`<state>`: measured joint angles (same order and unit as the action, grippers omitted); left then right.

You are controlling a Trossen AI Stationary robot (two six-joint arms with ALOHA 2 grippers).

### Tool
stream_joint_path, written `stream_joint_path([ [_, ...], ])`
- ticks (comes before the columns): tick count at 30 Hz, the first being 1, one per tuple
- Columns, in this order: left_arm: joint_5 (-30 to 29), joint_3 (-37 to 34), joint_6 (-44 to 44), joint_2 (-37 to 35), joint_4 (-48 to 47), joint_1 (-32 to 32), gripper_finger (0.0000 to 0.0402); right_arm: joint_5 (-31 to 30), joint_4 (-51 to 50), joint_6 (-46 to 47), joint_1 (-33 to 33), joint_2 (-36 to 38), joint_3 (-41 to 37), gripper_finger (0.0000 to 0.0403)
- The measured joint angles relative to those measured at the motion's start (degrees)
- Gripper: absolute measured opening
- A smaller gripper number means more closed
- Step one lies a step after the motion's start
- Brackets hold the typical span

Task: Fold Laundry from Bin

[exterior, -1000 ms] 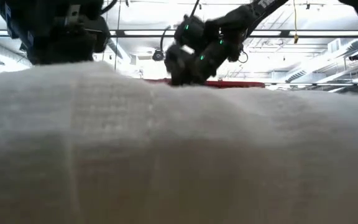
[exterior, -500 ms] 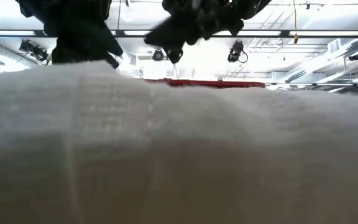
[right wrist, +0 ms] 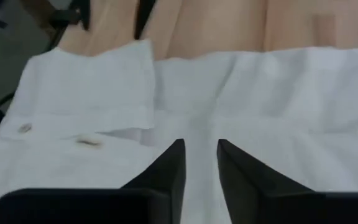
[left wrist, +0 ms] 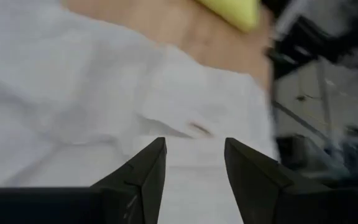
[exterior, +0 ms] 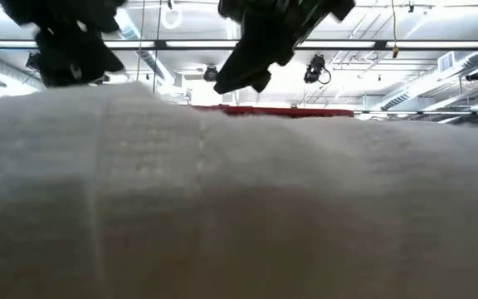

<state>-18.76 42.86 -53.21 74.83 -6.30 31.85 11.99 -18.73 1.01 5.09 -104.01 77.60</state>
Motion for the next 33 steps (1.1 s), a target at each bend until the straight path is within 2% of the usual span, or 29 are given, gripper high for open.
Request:
stream_joint_path([
  [7, 0.04, 0.08, 1.07, 4.26, 6.06, 6.76, 0.0169, -10.41, -0.14, 9.74, 9.51, -0.02, 0.0, 0.0156],
  [15, 0.0, 0.3, 4.03, 14.14, 18.88, 14.03, 0.0169, -15.94, -0.95, 24.72, 19.49, -0.63, 0.0, 0.0236],
  [19, 0.02, 4.81, 8.42, 18.98, 17.35, 16.28, 0.017, -19.37, -2.51, 30.47, 24.22, -1.62, 0.0, 0.0264],
  [24, -0.03, 12.33, 13.3, 24.55, 10.63, 17.44, 0.017, -23.66, -3.89, 32.38, 29.11, -1.89, -0.04, 0.0273],
  [27, -0.05, 15.84, 14.6, 27.55, 9.27, 18.17, 0.0173, -24.02, -3.48, 32.37, 31.21, -1.88, -0.04, 0.0273],
  [33, 0.0, 19.77, 16.33, 31.56, 9.32, 19.64, 0.0214, -22.49, -0.61, 31.71, 34.58, -6.09, 0.0, 0.0273],
])
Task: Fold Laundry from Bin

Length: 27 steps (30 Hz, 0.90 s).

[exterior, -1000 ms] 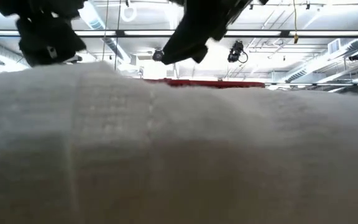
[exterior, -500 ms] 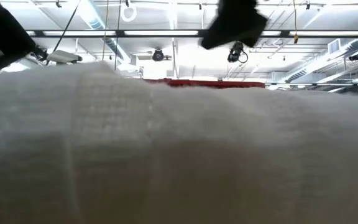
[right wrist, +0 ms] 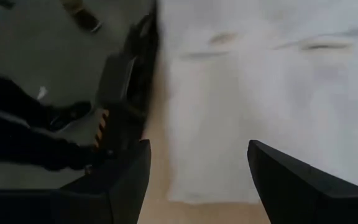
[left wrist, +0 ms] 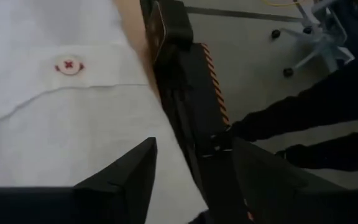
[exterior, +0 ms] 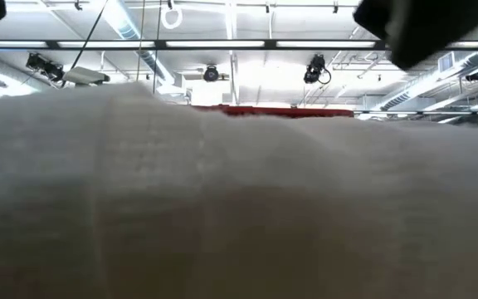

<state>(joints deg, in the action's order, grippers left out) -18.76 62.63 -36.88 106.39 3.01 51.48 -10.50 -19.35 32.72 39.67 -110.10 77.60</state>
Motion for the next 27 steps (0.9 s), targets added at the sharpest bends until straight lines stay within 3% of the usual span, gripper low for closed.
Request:
stream_joint_path([
  [8, -0.92, 0.02, 0.23, 0.5, -2.05, 0.22, 0.027, -1.47, -1.28, -0.91, 2.13, -7.81, 4.64, 0.0273],
  [16, -1.09, 0.03, 3.12, 1.53, -2.49, 0.88, 0.0272, -3.02, -2.72, -1.67, 2.41, -10.02, 7.67, 0.0262],
  [27, -1.87, 0.05, 3.16, 8.47, 2.05, 2.8, 0.0272, -2.97, -5.12, 0.74, 2.39, -10.87, 7.72, 0.0246],
])
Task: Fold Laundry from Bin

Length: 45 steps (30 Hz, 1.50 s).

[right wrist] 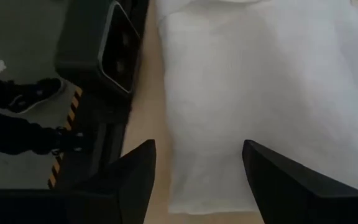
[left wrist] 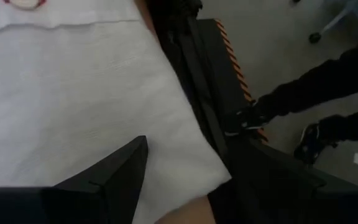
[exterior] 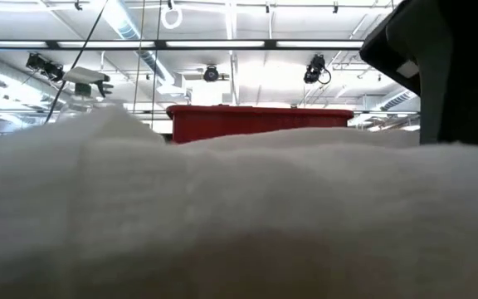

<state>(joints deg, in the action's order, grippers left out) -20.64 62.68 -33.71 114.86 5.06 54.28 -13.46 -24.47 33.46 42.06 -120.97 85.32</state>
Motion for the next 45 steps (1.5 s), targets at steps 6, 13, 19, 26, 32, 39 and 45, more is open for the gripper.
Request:
stream_joint_path([
  [6, -4.21, 0.26, -3.89, 1.55, 0.25, -0.09, 0.0243, -0.29, -1.42, 2.33, -0.88, 0.02, 0.0, 0.0228],
  [13, -6.16, 0.1, -5.41, 1.6, -1.19, -0.22, 0.0124, 1.31, -1.48, 2.73, -1.76, 0.02, -0.02, 0.0133],
  [19, -5.92, 0.06, -12.67, 1.19, -2.03, -0.52, 0.0012, 4.83, -1.38, 4.59, -1.75, 0.03, -0.02, 0.0012],
  [26, -4.15, -0.33, -21.26, -5.29, -3.15, 0.13, 0.0005, 11.52, -0.29, 16.18, -2.32, 1.89, -0.04, 0.0006],
  [32, -6.3, -0.27, -22.76, -14.47, -5.81, 1.03, 0.0002, 7.68, 0.47, 19.48, -2.19, 9.31, -0.02, 0.0004],
  [39, -15.93, -0.12, -32.4, -25.07, -29.13, -1.04, 0.0001, -0.21, -6.28, 15.48, -9.31, 15.91, 0.0, 0.0002],
  [45, -18.09, -0.12, -43.6, -30.64, -49.12, -5.65, 0.0001, 4.28, -10.24, 8.91, -20.43, 15.15, -0.02, 0.0001],
])
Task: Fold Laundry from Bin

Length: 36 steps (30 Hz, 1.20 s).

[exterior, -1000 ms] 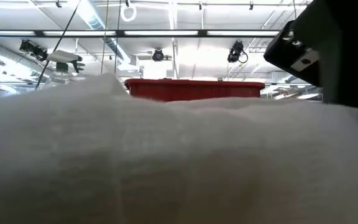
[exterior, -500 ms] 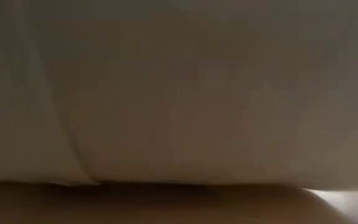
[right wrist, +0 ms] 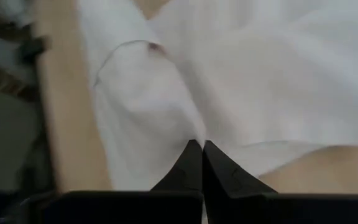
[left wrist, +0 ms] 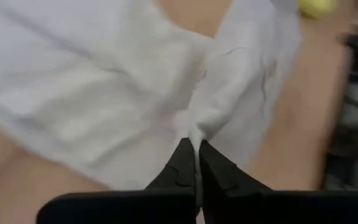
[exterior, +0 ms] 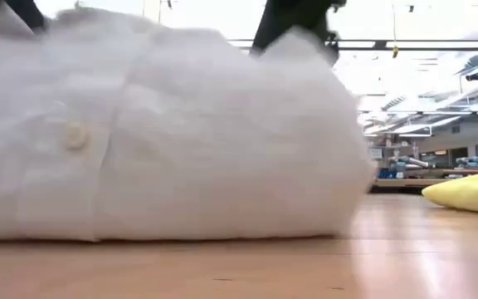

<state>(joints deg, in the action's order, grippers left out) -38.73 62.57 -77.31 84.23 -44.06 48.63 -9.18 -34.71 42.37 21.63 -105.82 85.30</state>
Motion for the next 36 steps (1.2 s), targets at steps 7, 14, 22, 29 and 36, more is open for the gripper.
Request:
stream_joint_path([
  [7, -0.12, 0.0, -6.48, -0.79, -14.65, -8.36, 0.0, 2.69, -3.24, -5.06, -12.4, 0.72, 0.02, 0.0],
  [14, -0.43, -1.25, -0.15, -0.84, -21.21, -23.09, 0.0003, 6.67, -3.8, -13.09, -24.38, -0.15, 0.0, 0.0],
  [22, 3.28, -7.25, 14.32, -0.75, -7.81, -39.15, 0.0011, 15.27, -3.96, -18.69, -34.85, -3.86, -0.24, 0.0],
  [29, 4.22, -7.48, 23.18, -0.69, -1.71, -49.16, 0.0064, 9.98, -3.13, -22.26, -37.39, -6.23, -0.72, 0.0022],
  [36, 12.34, -7.52, 24.58, -0.71, -0.99, -53.51, 0.0146, 4.05, -4.13, -22.31, -38.85, -6.21, -0.72, 0.0098],
])
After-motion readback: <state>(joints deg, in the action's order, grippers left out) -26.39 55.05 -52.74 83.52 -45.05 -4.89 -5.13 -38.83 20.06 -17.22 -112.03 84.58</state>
